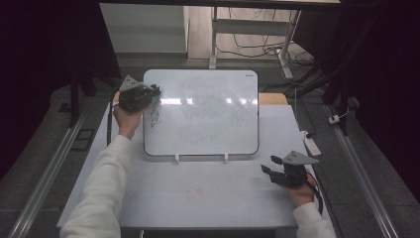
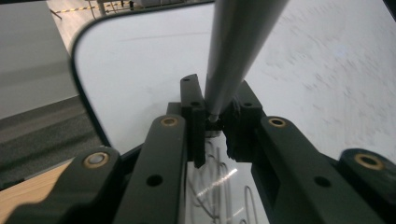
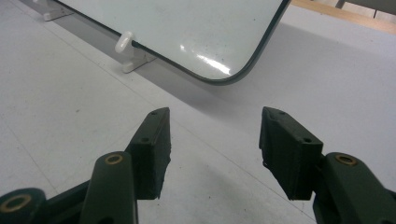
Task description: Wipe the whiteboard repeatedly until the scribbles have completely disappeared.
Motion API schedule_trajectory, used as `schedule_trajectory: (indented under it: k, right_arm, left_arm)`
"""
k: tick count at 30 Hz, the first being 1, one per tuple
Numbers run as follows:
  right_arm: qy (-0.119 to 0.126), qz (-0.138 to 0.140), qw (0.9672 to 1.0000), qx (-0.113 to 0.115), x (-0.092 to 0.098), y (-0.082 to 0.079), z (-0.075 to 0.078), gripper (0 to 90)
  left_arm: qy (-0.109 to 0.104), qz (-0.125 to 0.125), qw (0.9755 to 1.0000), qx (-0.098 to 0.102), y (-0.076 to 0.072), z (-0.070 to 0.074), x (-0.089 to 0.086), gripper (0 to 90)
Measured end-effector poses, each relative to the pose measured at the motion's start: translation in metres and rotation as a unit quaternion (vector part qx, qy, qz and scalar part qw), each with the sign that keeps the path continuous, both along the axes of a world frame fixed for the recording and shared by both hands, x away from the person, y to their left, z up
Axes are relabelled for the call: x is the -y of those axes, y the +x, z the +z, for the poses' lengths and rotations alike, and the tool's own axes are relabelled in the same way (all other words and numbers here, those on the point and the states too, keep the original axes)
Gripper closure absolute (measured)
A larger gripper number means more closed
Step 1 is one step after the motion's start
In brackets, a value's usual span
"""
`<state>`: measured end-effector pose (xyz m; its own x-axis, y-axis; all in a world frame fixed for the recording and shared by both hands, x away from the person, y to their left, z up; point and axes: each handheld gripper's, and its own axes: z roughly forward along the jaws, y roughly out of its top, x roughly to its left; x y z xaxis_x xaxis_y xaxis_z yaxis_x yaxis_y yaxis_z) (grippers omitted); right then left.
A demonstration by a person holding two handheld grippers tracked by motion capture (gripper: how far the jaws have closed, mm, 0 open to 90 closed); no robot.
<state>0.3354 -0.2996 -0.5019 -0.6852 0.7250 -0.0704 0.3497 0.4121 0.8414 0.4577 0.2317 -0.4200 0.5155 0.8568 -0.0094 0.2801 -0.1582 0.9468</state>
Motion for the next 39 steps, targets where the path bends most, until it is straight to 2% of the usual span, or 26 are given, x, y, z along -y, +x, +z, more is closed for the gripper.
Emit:
schedule_trajectory:
  k: [1, 3, 5, 9, 13, 18, 20, 23, 26, 30, 32, 34, 36, 39]
  right_arm:
    - [0.002, -0.001, 1.0, 0.001, 0.0, 0.0, 0.0, 43.6]
    - [0.004, -0.003, 1.0, 0.002, 0.001, -0.001, 0.001, 43.6]
    - [0.006, -0.005, 1.0, 0.002, 0.002, 0.0, 0.002, 43.6]
    - [0.004, -0.002, 1.0, -0.001, 0.001, 0.0, 0.0, 43.6]
    - [0.002, 0.001, 1.0, -0.001, -0.001, 0.0, 0.0, 43.6]
    - [0.003, 0.0, 1.0, -0.001, -0.001, 0.0, 0.0, 43.6]
    - [0.003, 0.0, 1.0, -0.002, 0.0, 0.0, 0.0, 43.7]
    - [0.003, 0.001, 1.0, -0.001, 0.0, 0.0, 0.0, 43.6]
    - [0.005, 0.001, 1.0, 0.001, -0.001, 0.0, 0.0, 43.6]
    - [0.003, 0.002, 1.0, -0.002, -0.002, 0.0, -0.001, 43.6]
    - [0.002, 0.005, 1.0, -0.001, -0.003, 0.0, -0.001, 43.6]
    - [0.001, 0.005, 1.0, 0.0, -0.003, -0.001, -0.001, 43.6]
    - [0.001, 0.004, 1.0, -0.001, -0.003, 0.0, -0.001, 43.6]
    - [0.002, 0.003, 1.0, -0.002, -0.002, 0.0, 0.0, 43.6]
  left_arm:
    - [-0.003, 0.001, 1.0, -0.001, 0.0, 0.001, -0.003, 78.8]
    - [-0.005, 0.021, 0.9998, 0.004, 0.0, 0.002, -0.011, 78.8]
    - [-0.024, 0.029, 0.9993, 0.002, 0.0, 0.001, -0.02, 78.8]
    - [-0.041, 0.03, 0.9987, 0.006, 0.0, -0.004, -0.018, 78.8]
    - [-0.063, 0.015, 0.9979, 0.001, 0.001, -0.008, -0.012, 78.8]
    - [-0.048, -0.001, 0.9988, 0.001, -0.002, -0.007, -0.007, 78.9]
    - [-0.046, 0.01, 0.9989, 0.004, -0.002, -0.007, -0.012, 78.9]
    - [-0.069, 0.017, 0.9975, 0.001, -0.001, -0.008, -0.022, 79.0]
    - [-0.07, 0.015, 0.9974, 0.001, -0.002, -0.01, -0.02, 79.0]
    - [-0.076, -0.002, 0.9971, -0.004, -0.005, -0.016, -0.011, 79.0]
    - [-0.073, -0.01, 0.9972, -0.005, -0.006, -0.018, -0.008, 79.0]
    - [-0.059, -0.013, 0.9981, -0.002, -0.007, -0.016, -0.009, 79.0]
    - [-0.045, 0.003, 0.999, 0.004, -0.008, -0.012, -0.014, 79.0]
    - [-0.055, 0.023, 0.9982, 0.004, -0.006, -0.009, -0.027, 79.0]
